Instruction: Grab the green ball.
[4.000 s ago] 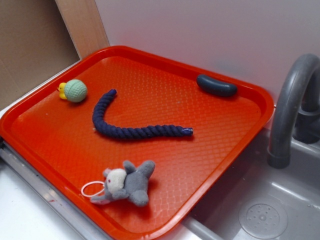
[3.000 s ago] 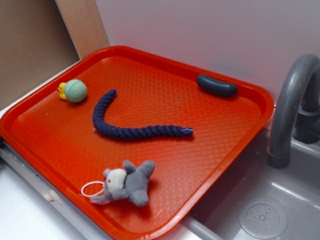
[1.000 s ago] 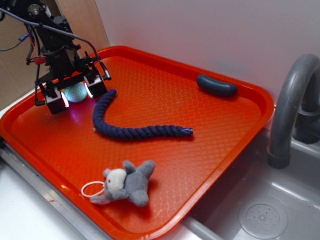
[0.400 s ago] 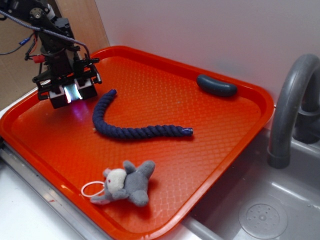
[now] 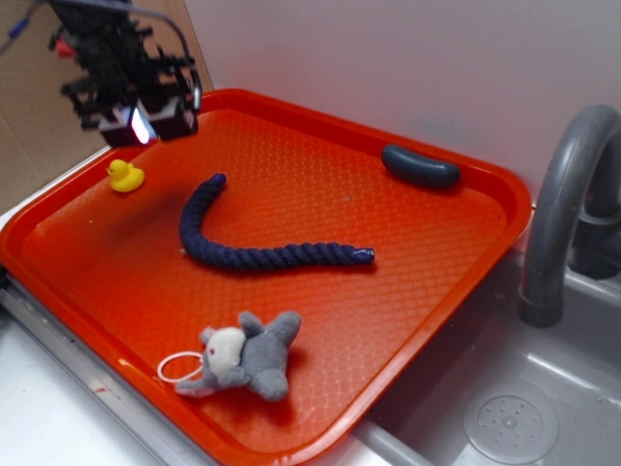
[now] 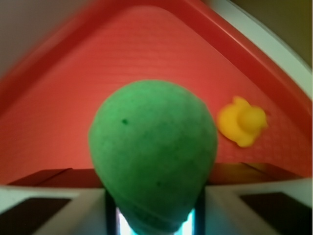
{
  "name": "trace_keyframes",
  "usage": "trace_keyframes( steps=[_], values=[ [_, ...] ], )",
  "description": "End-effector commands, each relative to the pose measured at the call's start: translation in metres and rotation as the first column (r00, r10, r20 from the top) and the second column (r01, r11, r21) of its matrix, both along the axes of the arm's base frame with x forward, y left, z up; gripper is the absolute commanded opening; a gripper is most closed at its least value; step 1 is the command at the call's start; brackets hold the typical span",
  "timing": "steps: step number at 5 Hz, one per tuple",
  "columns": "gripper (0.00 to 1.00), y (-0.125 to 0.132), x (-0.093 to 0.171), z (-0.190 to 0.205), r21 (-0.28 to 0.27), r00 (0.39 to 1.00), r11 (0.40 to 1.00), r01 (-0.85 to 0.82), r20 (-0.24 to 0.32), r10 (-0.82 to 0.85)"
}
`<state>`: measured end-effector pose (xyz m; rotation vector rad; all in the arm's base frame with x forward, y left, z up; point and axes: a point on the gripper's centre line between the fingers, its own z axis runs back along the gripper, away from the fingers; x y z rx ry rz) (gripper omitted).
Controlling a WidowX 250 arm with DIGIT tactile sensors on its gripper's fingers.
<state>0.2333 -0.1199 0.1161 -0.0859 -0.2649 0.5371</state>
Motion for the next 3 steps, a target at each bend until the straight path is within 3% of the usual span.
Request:
trace_keyframes(
  steps=[1,2,3],
  values=[
    [0.00,-0.030,-0.029,0.082,-0.037,0.859,0.870,0.492,0.181,-0.479],
    [0.00,-0.026,-0.044,0.113,0.030,0.757,0.783,0.621,0.236,-0.610],
    [0.00,-0.014,-0.048,0.128,0.015,0.787,0.823,0.568,0.282,-0.549]
  ],
)
